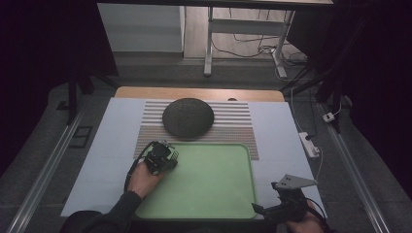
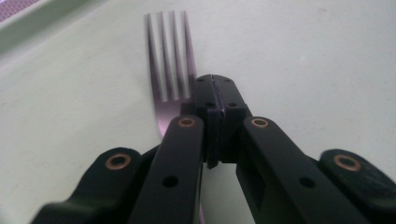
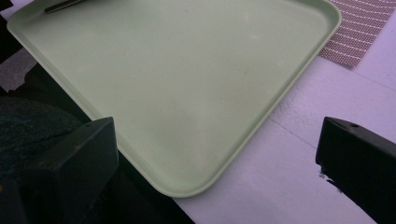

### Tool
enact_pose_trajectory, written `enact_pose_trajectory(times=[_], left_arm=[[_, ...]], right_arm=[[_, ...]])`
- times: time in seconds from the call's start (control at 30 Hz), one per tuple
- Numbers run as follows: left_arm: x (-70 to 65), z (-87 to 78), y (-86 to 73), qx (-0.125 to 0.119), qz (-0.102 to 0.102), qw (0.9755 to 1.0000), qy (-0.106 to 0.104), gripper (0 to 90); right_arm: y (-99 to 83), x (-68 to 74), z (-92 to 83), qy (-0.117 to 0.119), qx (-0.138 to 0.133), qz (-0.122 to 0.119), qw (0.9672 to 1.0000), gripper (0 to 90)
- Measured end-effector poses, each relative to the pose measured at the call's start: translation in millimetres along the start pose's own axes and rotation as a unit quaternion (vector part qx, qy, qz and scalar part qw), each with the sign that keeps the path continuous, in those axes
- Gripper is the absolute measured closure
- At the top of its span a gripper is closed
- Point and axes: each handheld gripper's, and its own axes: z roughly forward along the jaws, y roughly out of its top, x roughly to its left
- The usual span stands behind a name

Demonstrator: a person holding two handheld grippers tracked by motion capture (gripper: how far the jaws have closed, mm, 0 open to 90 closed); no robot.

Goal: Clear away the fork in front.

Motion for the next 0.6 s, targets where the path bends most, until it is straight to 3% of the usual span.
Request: enact_pose_trajectory(times=[0.37, 0.6], left_arm=[[23.6, -9.8, -6.0, 0.008, -0.031, 0.9989, 0.034, 88.7], [40.6, -16.1, -11.0, 0.010, -0.060, 0.9974, 0.038, 88.6]], right_arm=[[0.3, -0.2, 0.5, 0.003, 0.002, 0.001, 1.0000, 0.0], [0.5, 0.1, 0.7, 0.002, 0.006, 0.000, 1.0000, 0.0]])
